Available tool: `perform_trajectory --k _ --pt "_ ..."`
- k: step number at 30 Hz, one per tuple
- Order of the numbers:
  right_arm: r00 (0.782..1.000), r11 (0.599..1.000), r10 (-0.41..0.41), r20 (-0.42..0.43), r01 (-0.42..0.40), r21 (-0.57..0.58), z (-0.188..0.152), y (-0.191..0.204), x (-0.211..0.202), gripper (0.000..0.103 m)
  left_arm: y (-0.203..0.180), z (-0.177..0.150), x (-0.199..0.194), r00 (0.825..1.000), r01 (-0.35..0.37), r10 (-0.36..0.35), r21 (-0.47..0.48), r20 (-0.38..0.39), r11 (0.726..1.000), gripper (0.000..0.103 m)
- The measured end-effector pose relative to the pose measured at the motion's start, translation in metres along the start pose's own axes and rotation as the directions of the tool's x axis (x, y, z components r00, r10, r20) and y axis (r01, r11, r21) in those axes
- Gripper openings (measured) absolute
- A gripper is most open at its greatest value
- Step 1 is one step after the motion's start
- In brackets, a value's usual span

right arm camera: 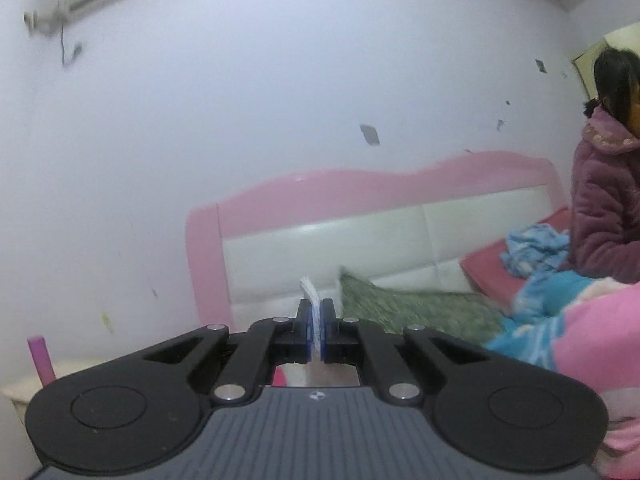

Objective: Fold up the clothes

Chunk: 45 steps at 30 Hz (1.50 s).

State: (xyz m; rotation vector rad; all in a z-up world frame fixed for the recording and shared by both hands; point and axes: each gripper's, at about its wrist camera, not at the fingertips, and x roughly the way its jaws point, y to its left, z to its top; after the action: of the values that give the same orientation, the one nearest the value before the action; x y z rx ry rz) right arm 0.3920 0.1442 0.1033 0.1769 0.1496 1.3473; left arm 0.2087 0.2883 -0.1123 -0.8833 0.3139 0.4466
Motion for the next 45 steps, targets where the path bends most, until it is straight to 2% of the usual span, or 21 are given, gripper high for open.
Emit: perform_trajectory --k 4,8,9,10,11,13,14,15,18,21,24,26,28,30,33,38,41,42,45 --pt "0.999 0.999 0.047 -0.014 -0.047 0.012 -0.010 -0.008 0.024 0.002 0.001 0.000 -0.002 1.000 -0.001 0.001 -0.003 0.001 1.000 0.041" --pt "0.996 0.996 0.072 -0.050 -0.069 0.057 -0.042 -0.024 0.067 0.003 0.000 -0.001 -0.003 1.000 -0.005 0.005 0.004 0.005 1.000 0.041" --pt "0.996 0.998 0.029 -0.090 -0.023 0.063 -0.054 -0.031 0.081 0.010 0.000 -0.002 -0.002 1.000 -0.007 0.007 0.010 0.008 1.000 0.041" --pt "0.986 0.995 -0.053 -0.157 0.065 0.071 -0.068 -0.040 0.099 0.031 -0.001 -0.002 -0.002 1.000 -0.009 0.009 0.016 0.010 1.000 0.041" --pt "0.966 0.986 -0.121 -0.229 0.144 0.087 -0.081 -0.049 0.115 0.041 -0.001 -0.002 -0.001 1.000 -0.010 0.010 0.020 0.012 1.000 0.041" --pt "0.924 0.969 -0.178 -0.338 0.225 0.106 -0.100 -0.064 0.133 0.043 -0.002 -0.002 0.000 1.000 -0.011 0.011 0.023 0.012 1.000 0.041" --pt "0.910 0.963 -0.196 -0.367 0.248 0.101 -0.106 -0.068 0.136 0.043 -0.002 -0.002 0.001 1.000 -0.012 0.011 0.024 0.012 1.000 0.041" --pt "0.906 0.962 -0.206 -0.369 0.257 0.094 -0.107 -0.069 0.133 0.043 -0.002 -0.002 0.001 1.000 -0.010 0.010 0.023 0.011 1.000 0.041" --pt "0.905 0.960 -0.240 -0.351 0.276 0.055 -0.094 -0.067 0.108 0.043 -0.002 -0.002 0.001 1.000 -0.009 0.009 0.024 0.013 1.000 0.041" --pt "0.888 0.941 -0.324 -0.326 0.339 -0.012 -0.064 -0.056 0.057 0.044 -0.002 -0.003 -0.001 1.000 -0.013 0.012 0.031 0.022 0.999 0.041" --pt "0.854 0.896 -0.435 -0.285 0.441 -0.047 -0.032 -0.031 -0.024 0.051 -0.005 -0.006 -0.002 0.999 -0.025 0.023 0.052 0.039 0.998 0.041" --pt "0.824 0.860 -0.505 -0.255 0.506 -0.067 -0.011 -0.015 -0.078 0.053 -0.006 -0.007 -0.003 0.998 -0.034 0.030 0.066 0.050 0.997 0.041" --pt "0.789 0.818 -0.572 -0.223 0.569 -0.085 0.010 0.001 -0.131 0.060 -0.009 -0.010 -0.004 0.998 -0.041 0.035 0.085 0.060 0.996 0.041" --pt "0.727 0.752 -0.653 -0.213 0.655 -0.074 0.020 0.025 -0.199 0.061 -0.013 -0.015 -0.007 0.997 -0.043 0.036 0.113 0.068 0.993 0.042" --pt "0.611 0.632 -0.762 -0.214 0.774 -0.041 0.021 0.065 -0.297 0.061 -0.019 -0.018 -0.008 0.995 -0.049 0.035 0.150 0.091 0.987 0.042" --pt "0.352 0.358 -0.919 -0.178 0.934 -0.002 0.009 0.130 -0.447 0.062 -0.026 -0.019 -0.008 0.997 -0.028 0.011 0.213 0.080 0.977 0.045" --pt "0.219 0.205 -0.963 -0.158 0.974 0.101 -0.006 0.159 -0.533 0.063 -0.043 -0.031 -0.006 0.998 -0.019 -0.003 0.350 0.061 0.937 0.046" --pt "0.181 0.158 -0.969 -0.167 0.977 0.141 -0.013 0.164 -0.558 0.063 -0.050 -0.036 -0.007 0.999 -0.023 0.005 0.395 0.047 0.919 0.046" --pt "0.116 0.059 -0.967 -0.229 0.968 0.243 -0.043 0.162 -0.614 0.063 -0.082 -0.048 -0.018 1.000 0.026 -0.022 0.494 -0.013 0.869 0.046"
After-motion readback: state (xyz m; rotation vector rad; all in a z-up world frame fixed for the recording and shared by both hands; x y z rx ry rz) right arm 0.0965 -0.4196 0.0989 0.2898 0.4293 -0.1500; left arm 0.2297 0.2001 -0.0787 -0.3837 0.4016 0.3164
